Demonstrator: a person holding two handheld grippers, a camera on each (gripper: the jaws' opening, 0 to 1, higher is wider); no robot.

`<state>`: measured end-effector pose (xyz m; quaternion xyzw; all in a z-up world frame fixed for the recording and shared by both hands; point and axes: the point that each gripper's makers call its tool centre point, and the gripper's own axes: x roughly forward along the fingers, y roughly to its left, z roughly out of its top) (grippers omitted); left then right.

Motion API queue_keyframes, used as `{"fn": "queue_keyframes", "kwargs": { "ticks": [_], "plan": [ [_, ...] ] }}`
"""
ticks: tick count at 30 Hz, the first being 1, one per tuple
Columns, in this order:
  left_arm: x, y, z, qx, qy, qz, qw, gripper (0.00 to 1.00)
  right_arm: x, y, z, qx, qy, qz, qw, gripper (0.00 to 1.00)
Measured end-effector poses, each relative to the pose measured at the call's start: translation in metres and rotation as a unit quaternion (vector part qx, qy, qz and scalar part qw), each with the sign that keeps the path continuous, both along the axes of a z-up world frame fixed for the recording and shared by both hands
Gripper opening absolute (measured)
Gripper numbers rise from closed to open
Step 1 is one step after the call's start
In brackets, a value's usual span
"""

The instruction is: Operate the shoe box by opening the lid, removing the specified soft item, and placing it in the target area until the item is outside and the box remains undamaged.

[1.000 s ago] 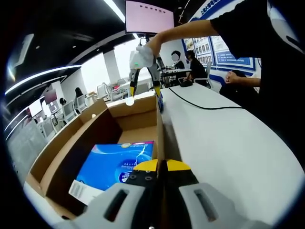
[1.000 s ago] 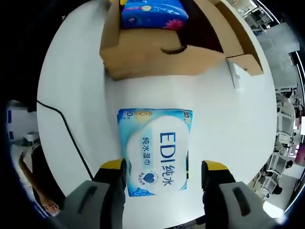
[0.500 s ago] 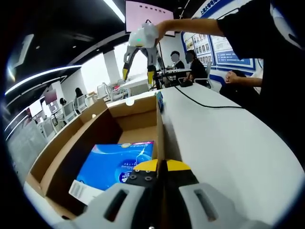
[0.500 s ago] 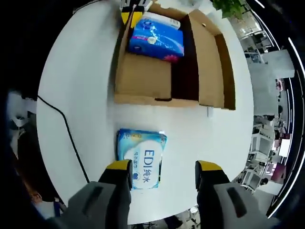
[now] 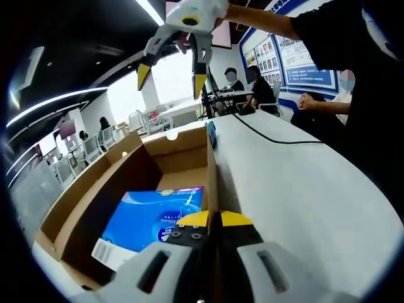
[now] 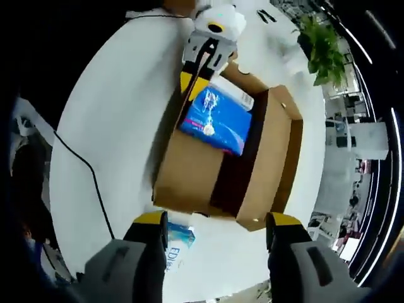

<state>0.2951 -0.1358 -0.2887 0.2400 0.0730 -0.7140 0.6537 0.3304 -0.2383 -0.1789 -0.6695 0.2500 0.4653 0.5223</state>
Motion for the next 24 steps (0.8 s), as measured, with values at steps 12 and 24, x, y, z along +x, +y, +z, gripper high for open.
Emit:
{"fn": "queue_keyframes", "kwargs": {
  "ticks": [12,24],
  "plan": [
    [0.001,0.0,0.0,0.0,0.0,0.0,1.0,0.03,0.02,0.061,-0.021,-0.053,-0.017,0.143,0.9882,0.79],
    [0.0,0.0,0.0,0.0,0.0,0.0,1.0,0.03,0.02,0.09,-0.057,-0.068,-0.009,0.281,0.9574,0.84]
  ]
}}
